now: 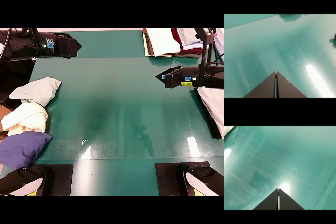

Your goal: Fold the shirts.

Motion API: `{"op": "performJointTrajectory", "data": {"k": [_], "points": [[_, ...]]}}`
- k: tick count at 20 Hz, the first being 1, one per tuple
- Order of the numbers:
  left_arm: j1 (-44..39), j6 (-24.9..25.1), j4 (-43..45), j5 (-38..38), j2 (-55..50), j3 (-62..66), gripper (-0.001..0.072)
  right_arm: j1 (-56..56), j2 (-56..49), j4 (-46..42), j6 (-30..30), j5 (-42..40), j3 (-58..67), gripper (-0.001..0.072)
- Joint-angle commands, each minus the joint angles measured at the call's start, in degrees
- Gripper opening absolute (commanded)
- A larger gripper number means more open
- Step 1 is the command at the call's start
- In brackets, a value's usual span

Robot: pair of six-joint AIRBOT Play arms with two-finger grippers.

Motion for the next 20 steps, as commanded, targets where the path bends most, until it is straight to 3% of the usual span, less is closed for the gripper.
{"op": "performJointTrajectory", "data": {"k": [1, 12, 14, 15, 16, 18, 20], "points": [[0.02, -0.02, 0.02, 0.11, 0.0, 0.02, 0.0025, 0.07, 0.02, 0.02, 0.04, 0.07, 0.04, 0.0015], [0.02, -0.17, -0.55, 0.39, 0.0, 0.02, 0.0025, 0.07, 0.02, 0.0, 0.04, 0.11, 0.07, 0.0014], [0.11, 2.08, 1.55, 3.48, 0.0, 0.07, 0.0028, 0.07, 0.02, 0.0, 0.04, 0.11, 0.07, 0.0014], [0.44, 2.4, 5.53, 3.63, 0.0, 0.2, 0.023, 0.07, 0.02, 0.0, 0.04, 0.02, 0.07, 0.0014], [1.46, 0.28, 11.61, 2.97, 0.0, 0.17, 0.0524, 0.07, 0.02, 0.0, 0.04, -0.02, 0.04, 0.0015], [5.99, -6.12, 23.12, -0.37, -0.13, -0.52, 0.0551, 0.07, 0.02, 0.0, 0.04, 0.09, 0.07, 0.0014], [13.38, -7.19, 26.34, -3.23, -1.27, -2.75, 0.0551, 0.07, 0.02, 0.0, 0.04, -0.13, 0.07, 0.0014]]}}
